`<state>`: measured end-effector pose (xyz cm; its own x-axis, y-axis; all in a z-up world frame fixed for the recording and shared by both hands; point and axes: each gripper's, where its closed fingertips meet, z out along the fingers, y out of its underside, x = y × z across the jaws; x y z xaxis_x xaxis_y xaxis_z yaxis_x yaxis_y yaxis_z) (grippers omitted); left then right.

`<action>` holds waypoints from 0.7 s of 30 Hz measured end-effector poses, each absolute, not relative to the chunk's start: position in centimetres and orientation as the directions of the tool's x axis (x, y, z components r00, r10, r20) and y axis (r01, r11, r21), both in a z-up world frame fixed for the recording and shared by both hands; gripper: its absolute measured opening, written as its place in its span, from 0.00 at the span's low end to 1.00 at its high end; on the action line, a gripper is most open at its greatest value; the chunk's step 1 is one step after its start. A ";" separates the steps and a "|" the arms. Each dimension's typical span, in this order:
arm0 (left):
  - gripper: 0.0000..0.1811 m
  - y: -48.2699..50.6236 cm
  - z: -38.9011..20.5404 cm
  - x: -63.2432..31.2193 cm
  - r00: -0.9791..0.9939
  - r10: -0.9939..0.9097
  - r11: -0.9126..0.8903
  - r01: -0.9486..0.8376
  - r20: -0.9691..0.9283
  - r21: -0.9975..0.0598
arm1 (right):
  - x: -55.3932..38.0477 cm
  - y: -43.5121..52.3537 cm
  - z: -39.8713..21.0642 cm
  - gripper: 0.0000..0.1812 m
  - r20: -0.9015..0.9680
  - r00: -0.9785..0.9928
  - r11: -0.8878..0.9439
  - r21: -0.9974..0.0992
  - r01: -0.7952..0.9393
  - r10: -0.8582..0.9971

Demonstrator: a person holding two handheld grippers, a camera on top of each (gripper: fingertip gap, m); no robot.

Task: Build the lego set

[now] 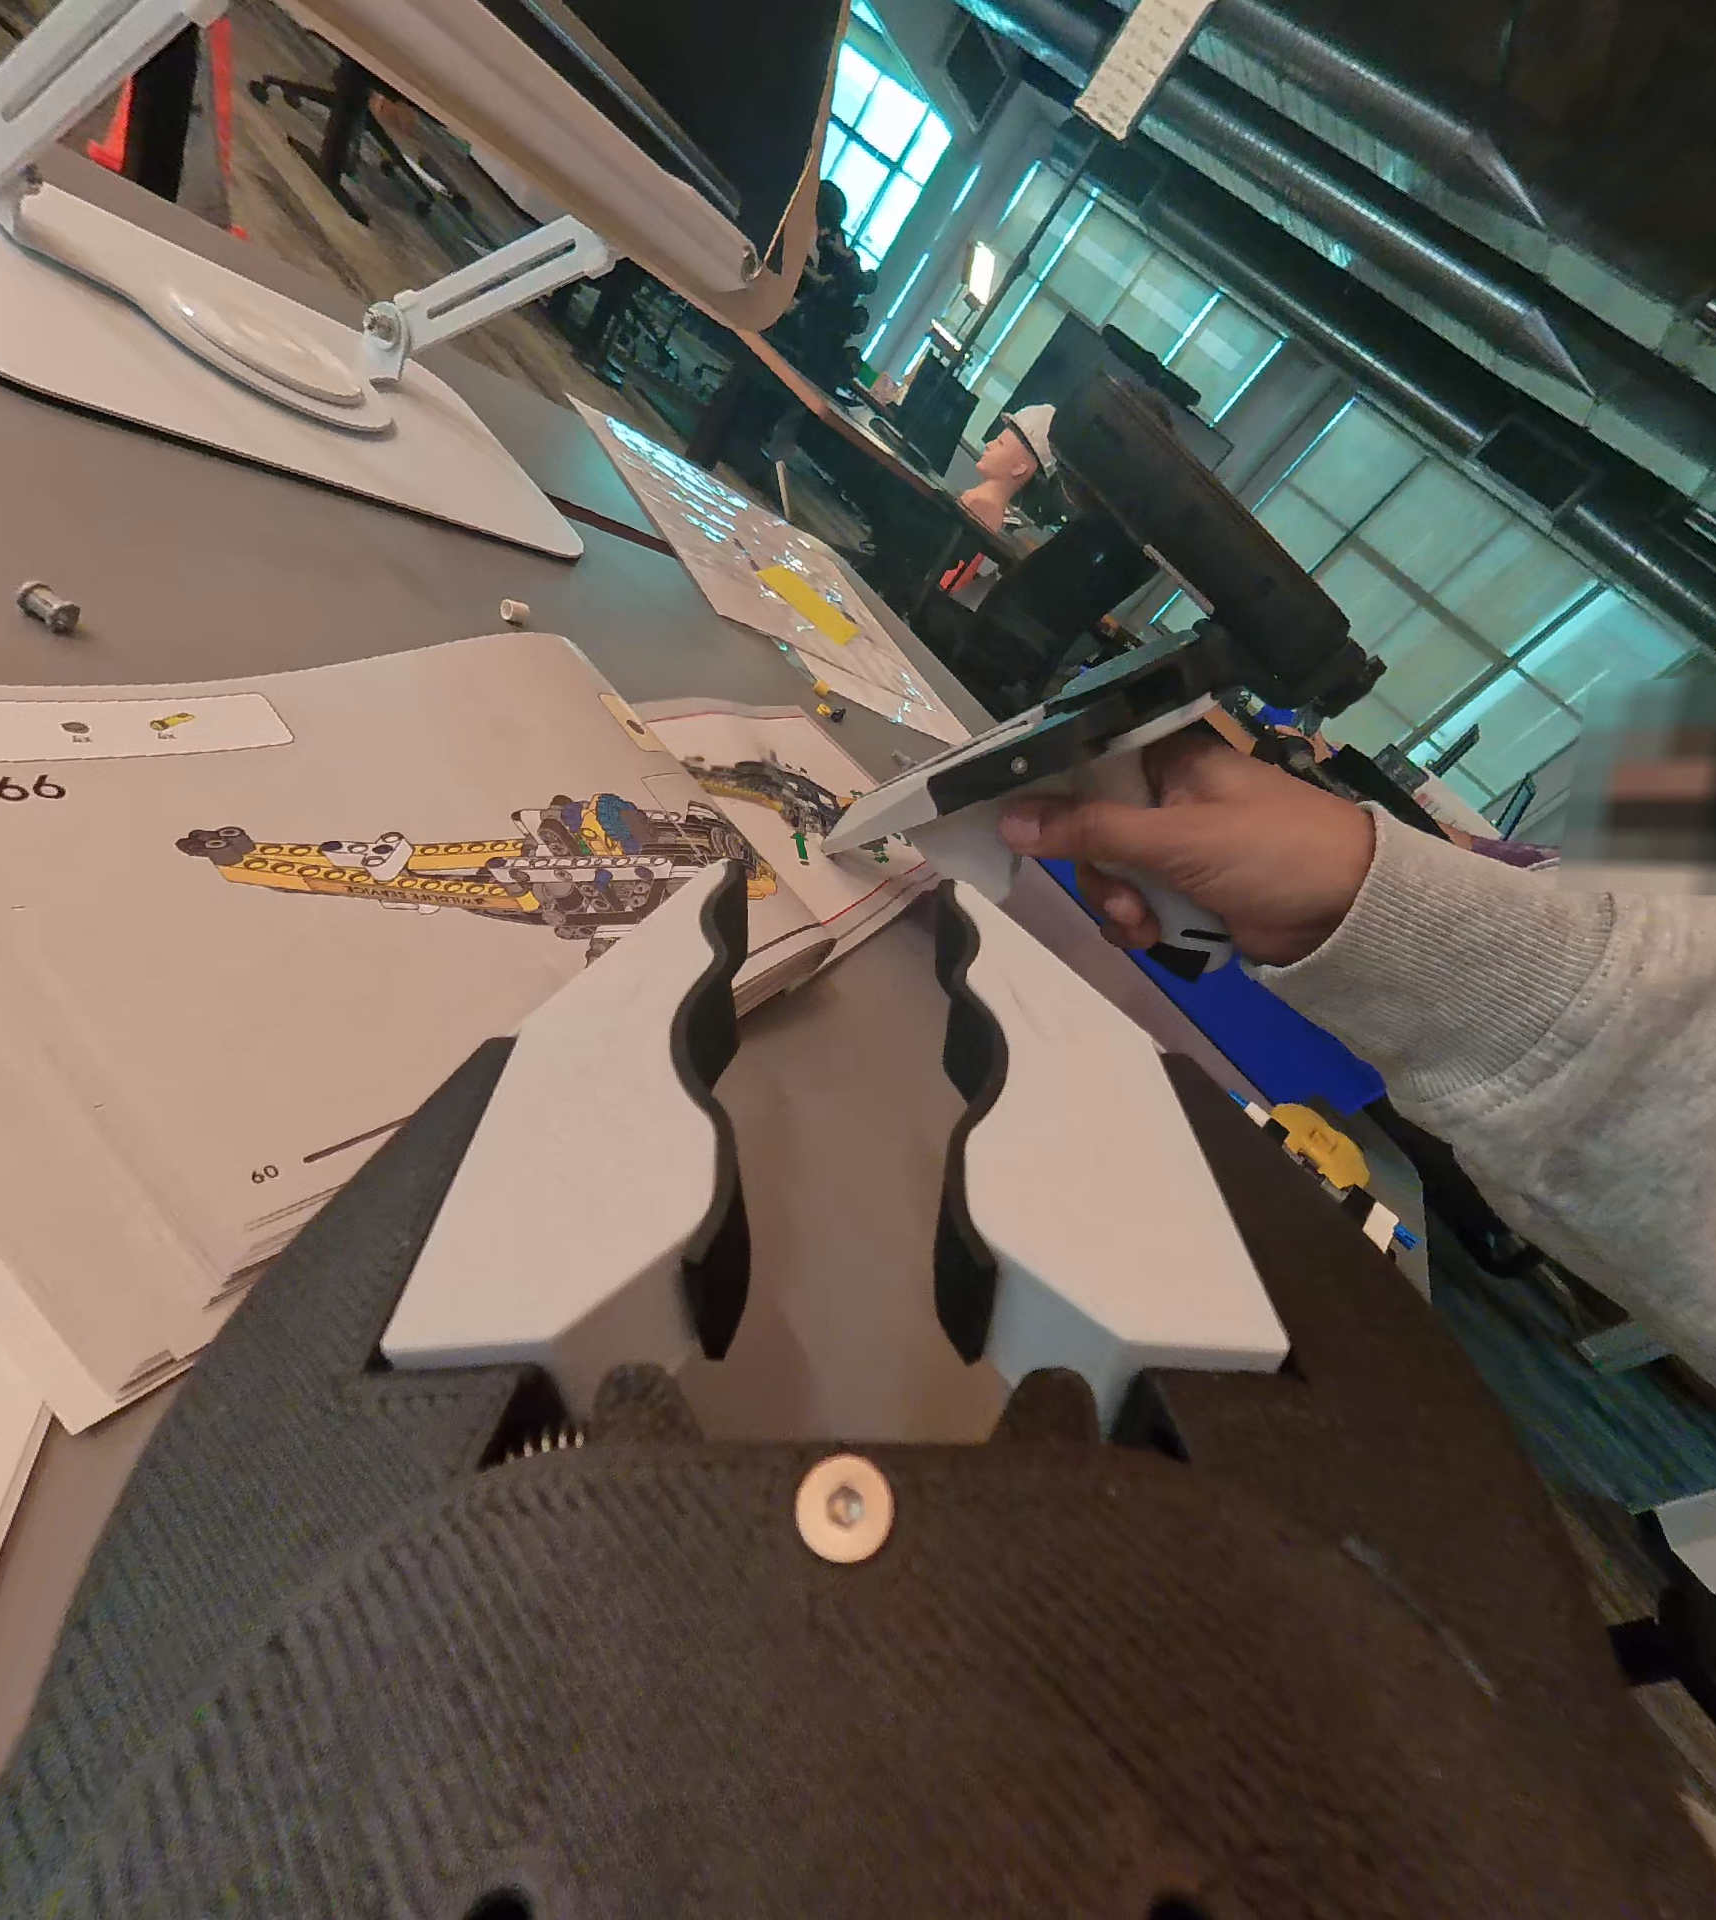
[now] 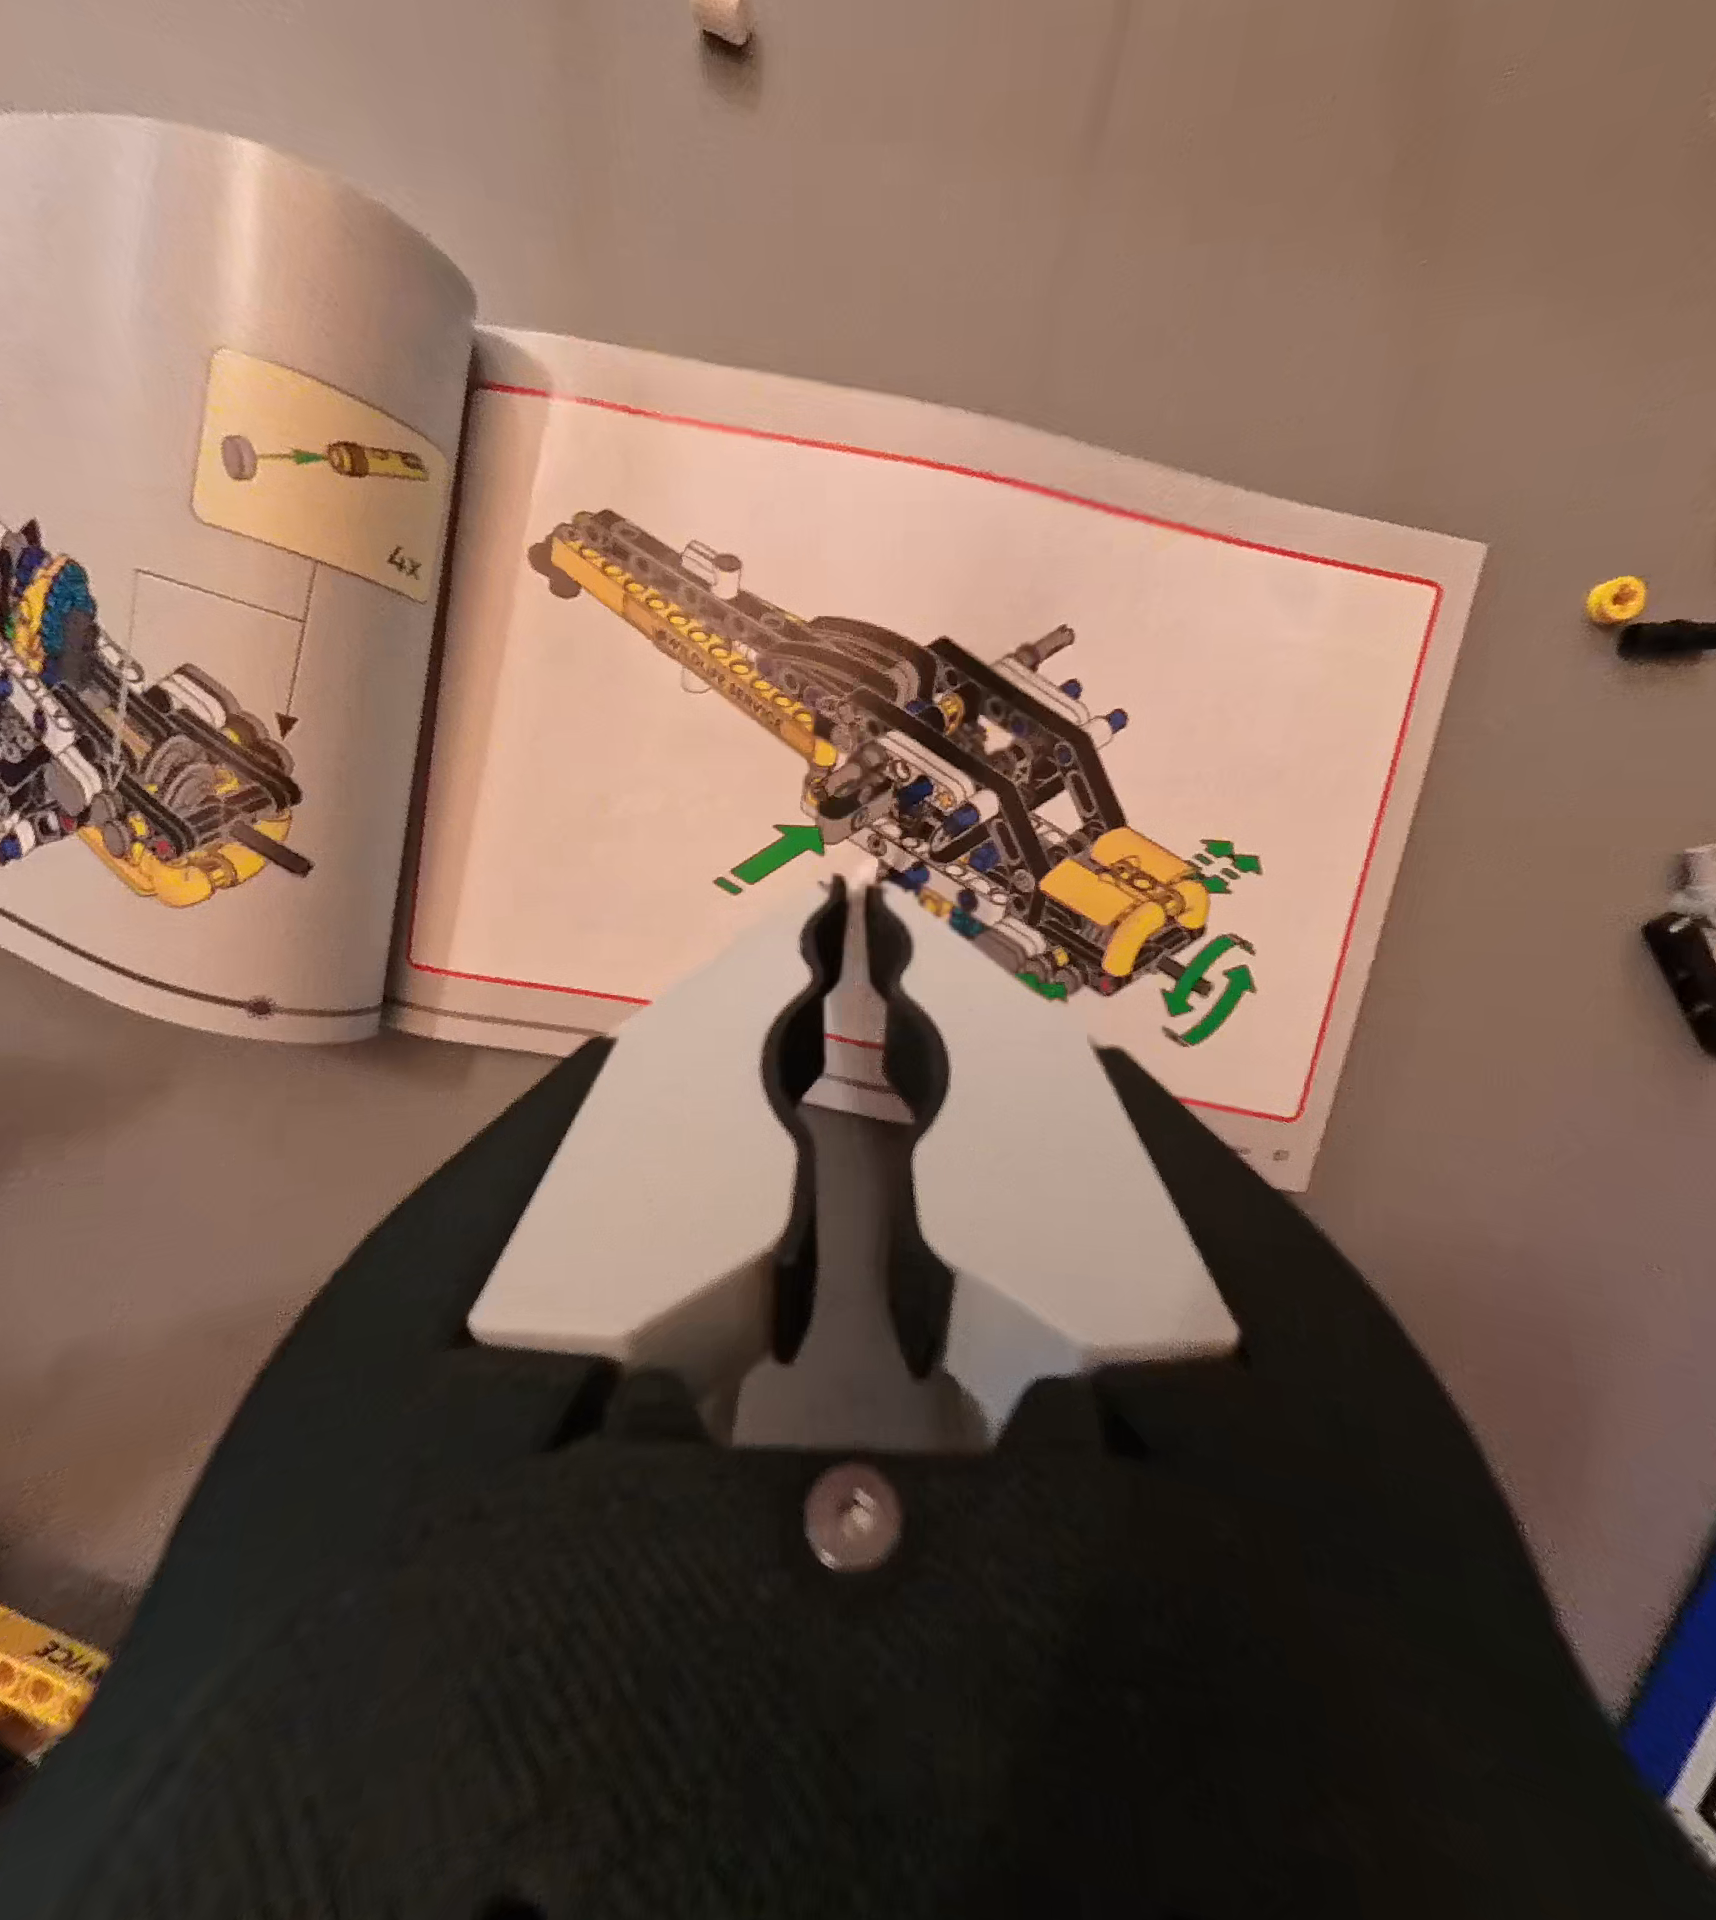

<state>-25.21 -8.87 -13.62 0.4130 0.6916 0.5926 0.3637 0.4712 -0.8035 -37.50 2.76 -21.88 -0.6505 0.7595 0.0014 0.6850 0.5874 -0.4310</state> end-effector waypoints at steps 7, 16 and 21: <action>0.19 -8.9 -13.5 -25.2 0.416 0.692 0.472 0.357 0.590 -0.806 | -39.3 4.8 -20.3 0.40 0.114 -0.576 0.543 -0.518 0.661 0.810; 0.19 -8.9 -13.5 -25.2 0.416 0.694 0.469 0.357 0.588 -0.807 | -38.3 5.0 -21.9 0.23 0.005 -0.501 0.453 -0.433 0.779 0.866; 0.19 -8.8 -13.4 -25.1 0.420 0.698 0.466 0.347 0.580 -0.814 | -37.6 4.0 -21.9 0.00 0.086 -0.586 0.564 -0.411 0.716 0.806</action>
<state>-25.09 -8.84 -13.40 0.4203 0.6982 0.5796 0.3472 0.4664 -0.8136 -37.61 4.01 -21.88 -0.5861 0.8057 0.0857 0.7157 0.5644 -0.4114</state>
